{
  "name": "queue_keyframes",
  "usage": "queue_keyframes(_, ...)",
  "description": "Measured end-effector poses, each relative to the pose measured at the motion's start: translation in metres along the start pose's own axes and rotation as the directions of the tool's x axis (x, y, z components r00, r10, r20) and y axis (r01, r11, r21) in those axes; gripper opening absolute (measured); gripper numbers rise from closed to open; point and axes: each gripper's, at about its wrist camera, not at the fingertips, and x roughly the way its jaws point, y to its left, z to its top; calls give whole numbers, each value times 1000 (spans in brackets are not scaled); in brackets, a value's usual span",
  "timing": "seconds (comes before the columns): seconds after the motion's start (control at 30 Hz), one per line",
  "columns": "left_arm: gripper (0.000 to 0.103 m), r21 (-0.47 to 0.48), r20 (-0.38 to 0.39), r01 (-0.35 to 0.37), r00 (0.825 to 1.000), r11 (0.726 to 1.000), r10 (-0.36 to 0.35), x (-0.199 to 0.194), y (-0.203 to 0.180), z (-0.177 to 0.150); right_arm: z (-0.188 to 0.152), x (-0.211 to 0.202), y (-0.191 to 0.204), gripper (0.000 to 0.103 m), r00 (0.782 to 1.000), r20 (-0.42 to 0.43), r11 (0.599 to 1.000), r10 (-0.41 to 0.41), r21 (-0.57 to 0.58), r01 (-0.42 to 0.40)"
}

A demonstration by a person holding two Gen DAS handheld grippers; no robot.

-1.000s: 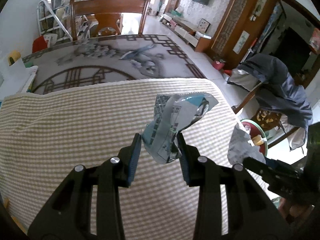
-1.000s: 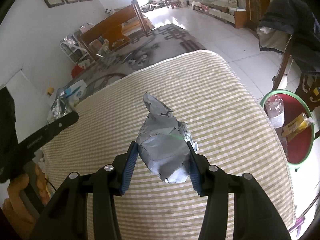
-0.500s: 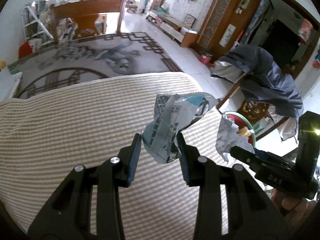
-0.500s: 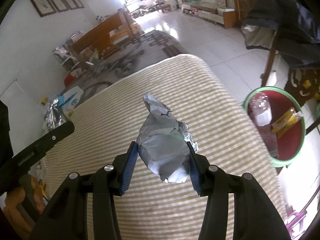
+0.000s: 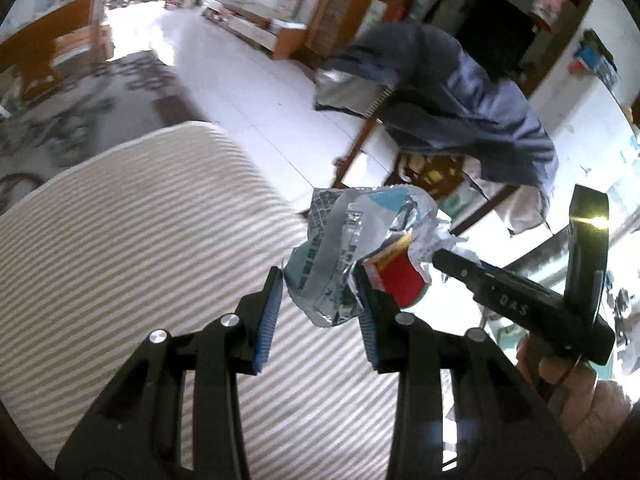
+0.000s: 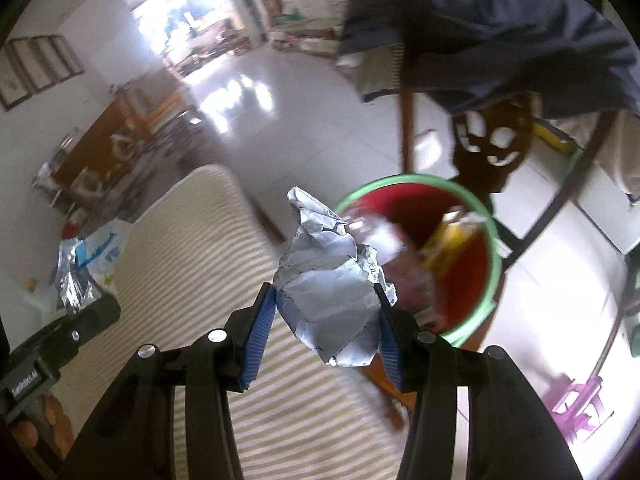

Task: Collect trash

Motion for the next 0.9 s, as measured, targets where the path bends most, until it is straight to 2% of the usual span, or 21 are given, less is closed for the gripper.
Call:
queue_keyframes(0.17,38,48,-20,12,1000,999,-12,36,-41,18,23,9,-42,49,1000,-12,1000,-10,10,10)
queue_keyframes(0.2,42,61,-13,14,1000,998,-13,42,-50,24,27,11,-47,50,1000,-16,1000,-5,6,5)
queue_keyframes(0.27,70,79,12,8,1000,997,-9,48,-63,31,33,16,-54,56,1000,-21,1000,7,-2,-7)
queue_keyframes(0.33,85,88,66,-12,998,996,6,48,-75,37,40,20,-62,63,1000,-13,1000,10,-7,-10)
queue_keyframes(0.5,92,76,159,-72,986,995,59,41,-84,48,51,20,-72,73,1000,17,999,24,-31,-24)
queue_keyframes(0.57,98,63,219,-106,972,992,90,30,-84,49,53,18,-70,75,999,31,998,25,-55,-23)
queue_keyframes(0.63,98,48,302,-176,941,983,154,14,-85,49,55,16,-66,77,999,46,996,26,-81,-22)
queue_keyframes(0.73,98,17,378,-262,895,965,237,-12,-81,48,54,0,-50,80,992,117,990,48,-141,-31)
queue_keyframes(0.8,98,-20,404,-316,865,948,297,-28,-75,48,52,-18,-32,86,976,204,980,71,-198,-29)
queue_keyframes(0.87,98,-61,450,-341,829,938,331,-51,-65,45,50,-35,-18,93,953,285,970,99,-240,-29)
queue_keyframes(0.9,98,-71,465,-342,820,937,334,-60,-62,43,46,-49,-6,97,928,349,963,127,-266,-32)
